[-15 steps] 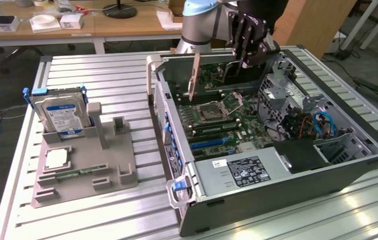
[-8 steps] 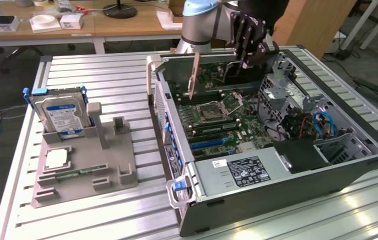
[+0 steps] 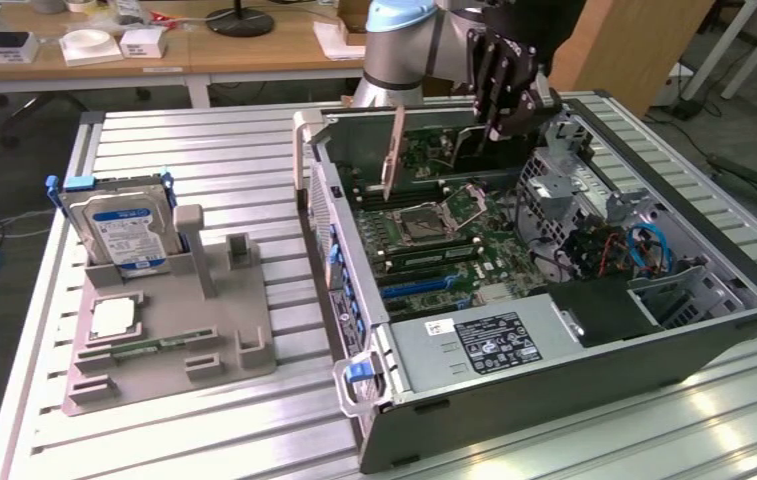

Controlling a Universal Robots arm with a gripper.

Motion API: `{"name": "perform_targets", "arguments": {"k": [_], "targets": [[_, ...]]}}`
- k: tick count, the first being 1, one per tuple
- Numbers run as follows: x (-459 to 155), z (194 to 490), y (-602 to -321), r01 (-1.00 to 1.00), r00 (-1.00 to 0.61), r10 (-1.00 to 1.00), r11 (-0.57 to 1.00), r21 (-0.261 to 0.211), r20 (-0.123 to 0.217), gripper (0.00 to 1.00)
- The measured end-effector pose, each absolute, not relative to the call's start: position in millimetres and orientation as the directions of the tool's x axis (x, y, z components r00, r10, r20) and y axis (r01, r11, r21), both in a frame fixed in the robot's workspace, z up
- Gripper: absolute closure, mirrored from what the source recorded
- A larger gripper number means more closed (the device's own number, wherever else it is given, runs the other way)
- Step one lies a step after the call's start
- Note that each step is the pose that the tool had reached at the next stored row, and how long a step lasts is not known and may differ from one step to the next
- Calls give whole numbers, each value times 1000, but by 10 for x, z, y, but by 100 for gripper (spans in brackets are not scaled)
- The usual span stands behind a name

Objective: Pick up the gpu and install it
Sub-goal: 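Insert the gpu into the slot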

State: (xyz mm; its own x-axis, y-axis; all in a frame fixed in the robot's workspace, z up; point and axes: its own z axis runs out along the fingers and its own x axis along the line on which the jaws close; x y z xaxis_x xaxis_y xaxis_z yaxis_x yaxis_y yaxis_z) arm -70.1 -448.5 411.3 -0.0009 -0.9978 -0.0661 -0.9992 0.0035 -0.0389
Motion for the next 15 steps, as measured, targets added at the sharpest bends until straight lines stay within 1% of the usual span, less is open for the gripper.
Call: {"name": "perform_targets", "arguments": {"k": [9, 15], "targets": [[-699, 4001, -4496, -999, -2, -998, 4, -39, -66, 74], [-701, 3990, -4498, -999, -3, -998, 5, -39, -66, 74]]}}
